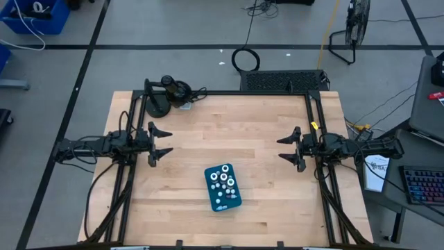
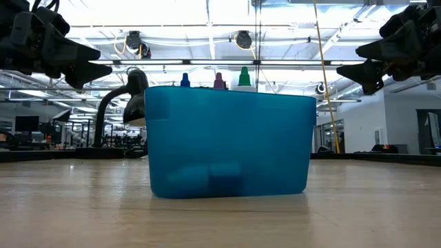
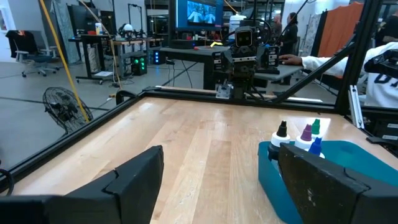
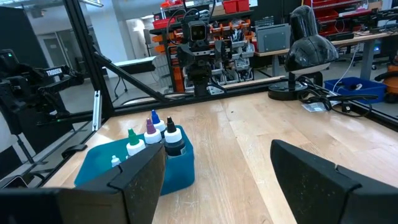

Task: Pick & Place food coloring
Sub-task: Return to Home Position

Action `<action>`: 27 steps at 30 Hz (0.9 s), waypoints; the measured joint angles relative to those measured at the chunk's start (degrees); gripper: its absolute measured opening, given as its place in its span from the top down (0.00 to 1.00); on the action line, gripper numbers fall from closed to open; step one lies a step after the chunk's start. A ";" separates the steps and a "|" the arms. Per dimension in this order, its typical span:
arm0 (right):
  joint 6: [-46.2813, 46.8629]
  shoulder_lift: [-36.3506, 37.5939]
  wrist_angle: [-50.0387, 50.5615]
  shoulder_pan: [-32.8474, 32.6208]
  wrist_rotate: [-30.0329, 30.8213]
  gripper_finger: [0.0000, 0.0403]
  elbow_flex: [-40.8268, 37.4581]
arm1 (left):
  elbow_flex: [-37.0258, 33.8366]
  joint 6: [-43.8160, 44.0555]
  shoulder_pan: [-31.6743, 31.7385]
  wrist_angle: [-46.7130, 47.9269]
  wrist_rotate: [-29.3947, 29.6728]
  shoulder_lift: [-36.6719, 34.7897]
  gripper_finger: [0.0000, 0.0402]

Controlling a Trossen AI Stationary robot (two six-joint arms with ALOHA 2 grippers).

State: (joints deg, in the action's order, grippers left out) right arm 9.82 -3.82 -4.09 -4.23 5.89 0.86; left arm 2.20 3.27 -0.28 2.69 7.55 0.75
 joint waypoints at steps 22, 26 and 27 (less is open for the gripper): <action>-0.02 -0.02 0.02 0.00 0.01 0.31 0.00 | 0.00 0.00 0.01 0.01 0.00 -0.02 0.22; 0.00 0.01 0.02 0.01 0.00 0.31 -0.01 | 0.00 0.00 0.00 0.01 0.00 -0.01 0.21; 0.00 0.01 0.01 0.01 -0.02 0.31 -0.01 | 0.00 0.00 -0.01 0.01 0.00 -0.02 0.20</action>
State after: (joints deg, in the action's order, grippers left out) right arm 9.82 -3.81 -4.08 -4.21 5.87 0.85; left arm 2.20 3.27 -0.29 2.70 7.55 0.73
